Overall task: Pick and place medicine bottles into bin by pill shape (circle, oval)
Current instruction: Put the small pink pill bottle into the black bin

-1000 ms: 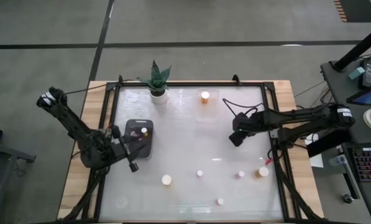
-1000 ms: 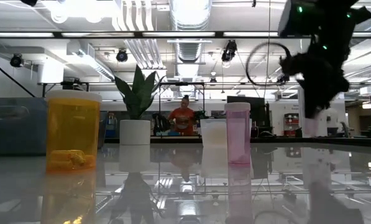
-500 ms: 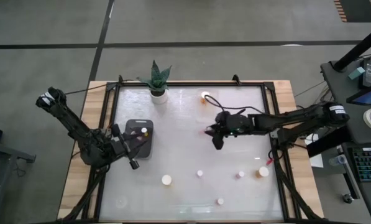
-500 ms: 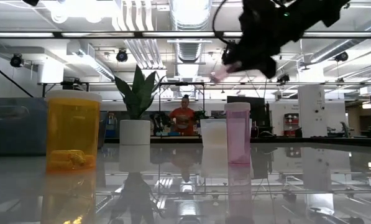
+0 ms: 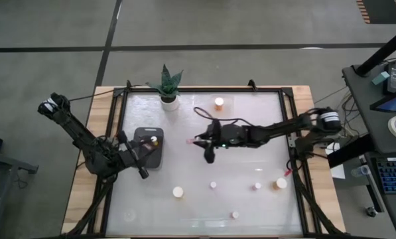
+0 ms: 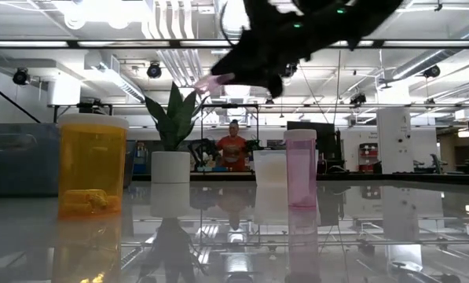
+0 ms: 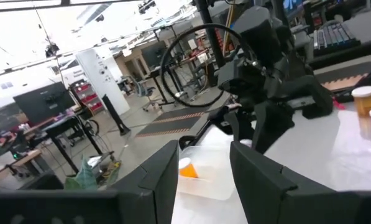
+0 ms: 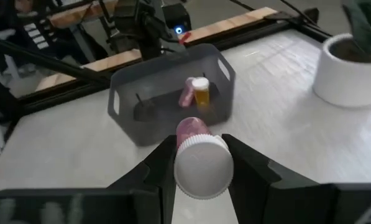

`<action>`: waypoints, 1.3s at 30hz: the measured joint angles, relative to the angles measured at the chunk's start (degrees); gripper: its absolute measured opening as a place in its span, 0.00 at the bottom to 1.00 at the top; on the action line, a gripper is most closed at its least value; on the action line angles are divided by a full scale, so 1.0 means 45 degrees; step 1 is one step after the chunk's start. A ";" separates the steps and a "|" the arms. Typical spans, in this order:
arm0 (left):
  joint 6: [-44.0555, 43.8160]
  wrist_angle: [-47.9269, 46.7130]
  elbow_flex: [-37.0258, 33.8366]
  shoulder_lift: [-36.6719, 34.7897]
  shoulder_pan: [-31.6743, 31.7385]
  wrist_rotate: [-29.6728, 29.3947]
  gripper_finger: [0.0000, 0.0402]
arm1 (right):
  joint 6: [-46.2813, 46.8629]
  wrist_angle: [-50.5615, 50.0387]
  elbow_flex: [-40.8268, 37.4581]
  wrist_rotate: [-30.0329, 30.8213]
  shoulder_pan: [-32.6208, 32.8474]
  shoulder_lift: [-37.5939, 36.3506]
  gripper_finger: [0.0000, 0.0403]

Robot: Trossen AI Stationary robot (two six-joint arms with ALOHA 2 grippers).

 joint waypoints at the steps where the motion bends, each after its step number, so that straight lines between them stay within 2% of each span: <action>1: 0.0068 0.0004 0.0000 -0.0009 0.0009 0.0000 0.32 | -0.0181 -0.0158 0.0447 -0.0025 -0.0002 0.0303 0.26; 8: 0.0101 0.0000 -0.0068 0.0039 0.0009 -0.0015 0.32 | -0.1466 -0.1737 0.3589 -0.0121 -0.0009 0.2624 0.26; 12: 0.0062 0.0014 -0.0072 0.0052 0.0009 -0.0023 0.32 | -0.2047 -0.2888 0.5230 -0.0979 -0.0139 0.3692 0.26; 15: -0.0127 0.0009 -0.0072 0.0064 0.0009 -0.0025 0.32 | -0.2379 -0.3451 0.6040 -0.1120 -0.0227 0.4278 0.26; 28: -0.0134 0.0017 -0.0068 0.0064 0.0009 -0.0030 0.32 | -0.3502 -0.2847 0.7443 -0.1457 -0.0427 0.6069 0.26; 39: -0.0129 0.0019 -0.0068 0.0064 0.0009 -0.0025 0.32 | -0.3524 -0.2596 0.8694 -0.1452 -0.0457 0.7446 0.26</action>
